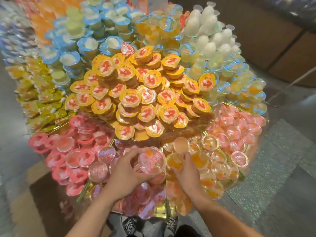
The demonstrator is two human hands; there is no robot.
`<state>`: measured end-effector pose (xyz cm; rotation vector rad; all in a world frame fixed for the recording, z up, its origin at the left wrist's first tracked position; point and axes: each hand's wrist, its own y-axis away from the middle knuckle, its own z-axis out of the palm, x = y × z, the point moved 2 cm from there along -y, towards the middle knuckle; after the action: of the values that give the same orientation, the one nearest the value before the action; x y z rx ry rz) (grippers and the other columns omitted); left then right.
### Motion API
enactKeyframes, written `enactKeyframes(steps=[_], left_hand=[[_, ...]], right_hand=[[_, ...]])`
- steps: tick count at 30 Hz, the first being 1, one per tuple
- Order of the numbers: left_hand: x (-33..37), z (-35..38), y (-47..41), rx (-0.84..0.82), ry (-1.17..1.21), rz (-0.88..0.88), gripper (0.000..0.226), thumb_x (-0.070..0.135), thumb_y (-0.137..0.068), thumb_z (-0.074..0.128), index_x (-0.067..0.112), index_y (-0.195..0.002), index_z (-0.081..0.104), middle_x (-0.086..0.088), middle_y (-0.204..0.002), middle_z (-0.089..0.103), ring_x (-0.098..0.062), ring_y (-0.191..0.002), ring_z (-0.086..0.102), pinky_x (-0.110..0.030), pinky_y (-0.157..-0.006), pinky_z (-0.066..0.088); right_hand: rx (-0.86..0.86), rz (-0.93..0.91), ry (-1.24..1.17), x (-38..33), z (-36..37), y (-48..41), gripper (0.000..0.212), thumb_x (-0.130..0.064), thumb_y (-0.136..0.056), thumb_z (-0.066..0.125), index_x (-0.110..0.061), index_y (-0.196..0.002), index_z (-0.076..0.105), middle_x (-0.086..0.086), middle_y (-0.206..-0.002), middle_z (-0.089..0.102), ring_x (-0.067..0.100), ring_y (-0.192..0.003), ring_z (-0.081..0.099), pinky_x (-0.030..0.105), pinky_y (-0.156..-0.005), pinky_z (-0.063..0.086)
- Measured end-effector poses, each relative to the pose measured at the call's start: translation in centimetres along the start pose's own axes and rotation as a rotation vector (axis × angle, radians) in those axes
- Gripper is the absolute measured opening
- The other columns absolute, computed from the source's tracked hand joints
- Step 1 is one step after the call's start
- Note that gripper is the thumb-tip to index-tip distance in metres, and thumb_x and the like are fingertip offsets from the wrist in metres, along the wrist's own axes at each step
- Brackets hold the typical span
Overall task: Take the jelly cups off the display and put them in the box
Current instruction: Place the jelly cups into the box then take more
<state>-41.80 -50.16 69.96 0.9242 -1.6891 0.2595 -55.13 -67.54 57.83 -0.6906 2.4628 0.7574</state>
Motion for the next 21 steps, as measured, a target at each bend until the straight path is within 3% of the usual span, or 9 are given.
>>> enactKeyframes(steps=[5, 8, 11, 14, 17, 19, 21], left_hand=[[1.1, 0.7, -0.4, -0.008, 0.063, -0.034, 0.068, 0.004, -0.060, 0.094, 0.020, -0.119, 0.064, 0.004, -0.117, 0.067, 0.007, -0.101, 0.065, -0.005, -0.079, 0.049], [1.7, 0.8, -0.4, -0.020, 0.085, -0.033, 0.067, 0.000, -0.061, 0.092, 0.017, -0.118, 0.063, 0.006, -0.114, 0.068, 0.011, -0.097, 0.064, -0.004, -0.076, 0.049], [1.7, 0.6, -0.3, -0.008, 0.077, -0.031, 0.064, 0.002, -0.062, 0.092, 0.020, -0.116, 0.064, 0.008, -0.110, 0.069, 0.009, -0.096, 0.066, -0.005, -0.076, 0.050], [1.4, 0.0, -0.1, 0.011, 0.070, -0.039, 0.059, 0.003, -0.063, 0.091, 0.025, -0.111, 0.064, 0.023, -0.100, 0.072, 0.010, -0.093, 0.066, -0.005, -0.074, 0.049], [1.0, -0.4, 0.0, 0.028, 0.065, -0.043, 0.060, 0.004, -0.063, 0.092, 0.023, -0.113, 0.065, 0.029, -0.099, 0.070, 0.009, -0.092, 0.066, -0.005, -0.074, 0.049], [0.7, -0.6, 0.1, 0.049, 0.097, -0.054, 0.060, 0.001, -0.063, 0.090, 0.018, -0.115, 0.066, 0.023, -0.101, 0.072, 0.005, -0.093, 0.069, -0.006, -0.075, 0.050], [0.6, -0.6, 0.2, 0.066, 0.122, -0.057, 0.060, -0.003, -0.063, 0.089, 0.016, -0.115, 0.066, 0.020, -0.101, 0.074, 0.003, -0.092, 0.070, -0.007, -0.074, 0.050]], right_hand=[[-0.017, -0.020, 0.010, 0.5, -0.5, 0.0, 0.075, -0.040, -0.083, 0.080, -0.022, -0.141, 0.037, -0.002, -0.140, 0.056, 0.020, -0.115, 0.062, 0.036, -0.092, 0.053], [-0.048, -0.026, 0.004, 0.5, -1.1, 0.2, 0.076, -0.042, -0.083, 0.080, -0.024, -0.143, 0.037, -0.002, -0.140, 0.055, 0.018, -0.109, 0.063, 0.037, -0.092, 0.052], [-0.056, -0.051, 0.020, 0.4, -1.9, 0.9, 0.082, -0.042, -0.084, 0.078, -0.023, -0.149, 0.032, 0.000, -0.148, 0.049, 0.022, -0.128, 0.055, 0.037, -0.101, 0.049], [-0.055, -0.100, 0.007, -0.1, -3.4, 2.6, 0.074, -0.039, -0.090, 0.071, -0.023, -0.151, 0.030, -0.002, -0.148, 0.046, 0.021, -0.130, 0.052, 0.033, -0.101, 0.046], [-0.015, -0.114, 0.006, -0.4, -5.1, 4.5, 0.060, -0.040, -0.096, 0.062, -0.028, -0.148, 0.034, -0.010, -0.140, 0.050, 0.014, -0.111, 0.062, 0.033, -0.096, 0.049], [0.005, -0.089, -0.169, -1.2, -6.1, 5.4, 0.038, -0.037, -0.097, 0.062, -0.032, -0.132, 0.049, -0.014, -0.112, 0.063, 0.003, -0.085, 0.064, 0.027, -0.078, 0.055], [-0.064, 0.024, -0.438, -2.1, -6.4, 6.1, 0.016, -0.033, -0.098, 0.063, -0.026, -0.112, 0.063, -0.009, -0.085, 0.066, 0.002, -0.067, 0.062, 0.017, -0.058, 0.048]])
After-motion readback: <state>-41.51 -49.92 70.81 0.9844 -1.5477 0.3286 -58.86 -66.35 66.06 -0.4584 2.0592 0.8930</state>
